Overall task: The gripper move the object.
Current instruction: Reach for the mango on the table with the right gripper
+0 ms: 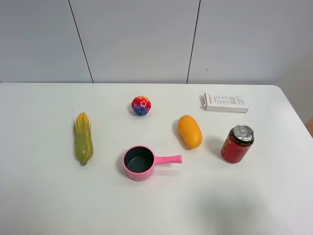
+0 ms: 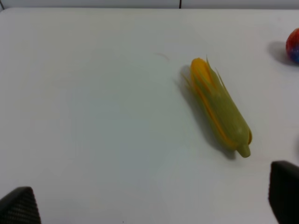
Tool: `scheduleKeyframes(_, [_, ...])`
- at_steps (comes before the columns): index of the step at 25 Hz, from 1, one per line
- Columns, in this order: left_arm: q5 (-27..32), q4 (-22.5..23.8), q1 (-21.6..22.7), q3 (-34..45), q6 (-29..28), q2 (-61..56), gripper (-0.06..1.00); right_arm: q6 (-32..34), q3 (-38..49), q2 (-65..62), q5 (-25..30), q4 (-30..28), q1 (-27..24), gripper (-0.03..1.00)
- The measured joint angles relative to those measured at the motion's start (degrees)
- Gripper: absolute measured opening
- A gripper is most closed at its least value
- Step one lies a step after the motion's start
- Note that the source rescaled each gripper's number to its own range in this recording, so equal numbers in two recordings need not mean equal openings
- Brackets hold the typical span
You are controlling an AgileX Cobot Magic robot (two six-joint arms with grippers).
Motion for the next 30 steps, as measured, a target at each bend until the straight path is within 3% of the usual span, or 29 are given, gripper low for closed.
scheduleKeyframes(21, [0.00,0.00,0.00,0.00,0.00,0.00,1.00,0.20,0.00,0.00,0.00,0.16,0.00,1.00])
scheduleKeyframes(30, [0.00,0.00,0.00,0.00,0.00,0.00,1.00,0.56,-4.24,11.70,-0.29,7.34,0.00,1.00])
